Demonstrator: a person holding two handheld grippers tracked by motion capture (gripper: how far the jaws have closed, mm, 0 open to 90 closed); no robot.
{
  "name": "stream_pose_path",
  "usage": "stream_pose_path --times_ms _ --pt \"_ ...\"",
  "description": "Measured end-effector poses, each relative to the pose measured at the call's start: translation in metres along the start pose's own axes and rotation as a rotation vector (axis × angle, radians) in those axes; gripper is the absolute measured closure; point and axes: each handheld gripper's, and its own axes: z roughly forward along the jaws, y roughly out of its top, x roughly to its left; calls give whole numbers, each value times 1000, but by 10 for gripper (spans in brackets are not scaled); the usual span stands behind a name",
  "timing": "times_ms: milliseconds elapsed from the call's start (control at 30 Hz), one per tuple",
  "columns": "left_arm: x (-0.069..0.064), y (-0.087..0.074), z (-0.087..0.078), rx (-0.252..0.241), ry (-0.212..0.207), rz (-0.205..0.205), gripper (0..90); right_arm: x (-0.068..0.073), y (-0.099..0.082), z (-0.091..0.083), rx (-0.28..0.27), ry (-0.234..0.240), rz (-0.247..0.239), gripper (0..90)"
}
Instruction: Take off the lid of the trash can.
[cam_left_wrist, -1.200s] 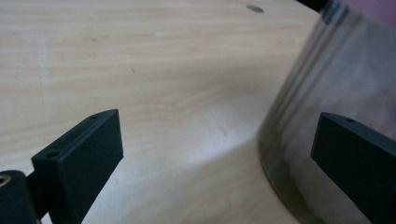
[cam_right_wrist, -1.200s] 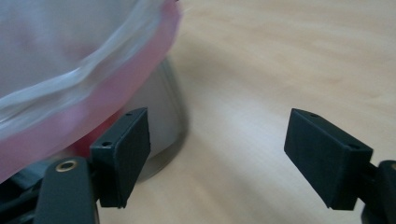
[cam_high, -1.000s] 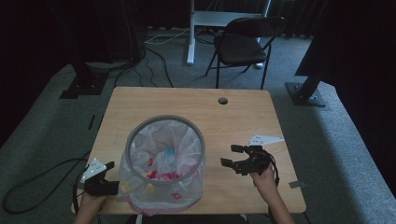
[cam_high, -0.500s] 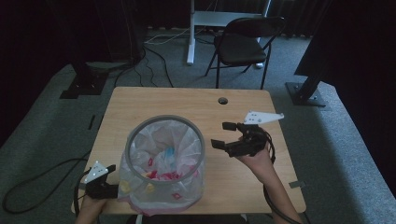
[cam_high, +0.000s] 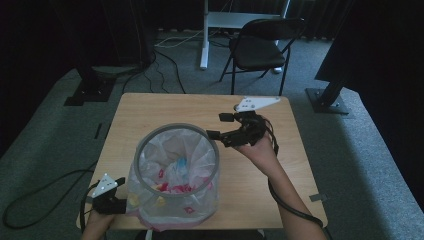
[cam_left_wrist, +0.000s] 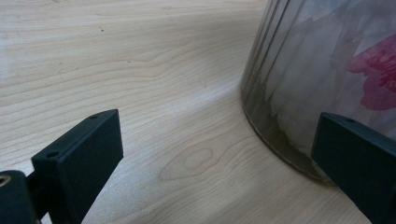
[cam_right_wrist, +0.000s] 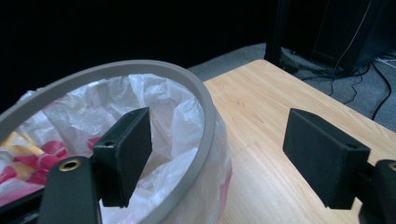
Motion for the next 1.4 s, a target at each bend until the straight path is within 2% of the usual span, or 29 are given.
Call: stream_pose_path --times_ms 67,167,300,333,400,467,500,567,700,867,1033,1100,1300,1400 --pt "0 0 0 2 -1 0 23 0 6 10 18 15 -6 267" --pt "-2 1 -1 -3 2 15 23 0 9 16 29 7 -13 275" --pt "-3 1 1 8 -1 27 18 1 11 33 76 -13 -23 405" --pt "-3 1 1 11 0 26 18 1 11 33 76 -13 -23 405" --pt "-2 1 1 13 2 16 9 2 10 41 112 -12 -21 511" --pt "-1 1 1 15 6 13 8 1 9 45 133 -16 -22 578" --pt "-1 1 1 15 6 13 3 1 9 45 133 -16 -22 578" --pt "0 1 1 11 6 3 0 1 9 48 153 -4 -21 656" --pt "1 1 1 8 14 -1 0 3 11 55 197 -27 -27 742" --pt "1 1 1 5 13 -2 0 9 13 61 240 -47 -48 796" --pt "0 1 2 26 -7 10 0 14 13 65 270 -92 -77 801" --pt "-1 1 3 29 17 20 0 15 14 65 278 -98 -83 802" --pt "3 0 2 26 12 -9 0 16 14 65 280 -108 -82 807" --pt "2 0 3 31 23 1 0 17 15 63 265 -109 -83 808"
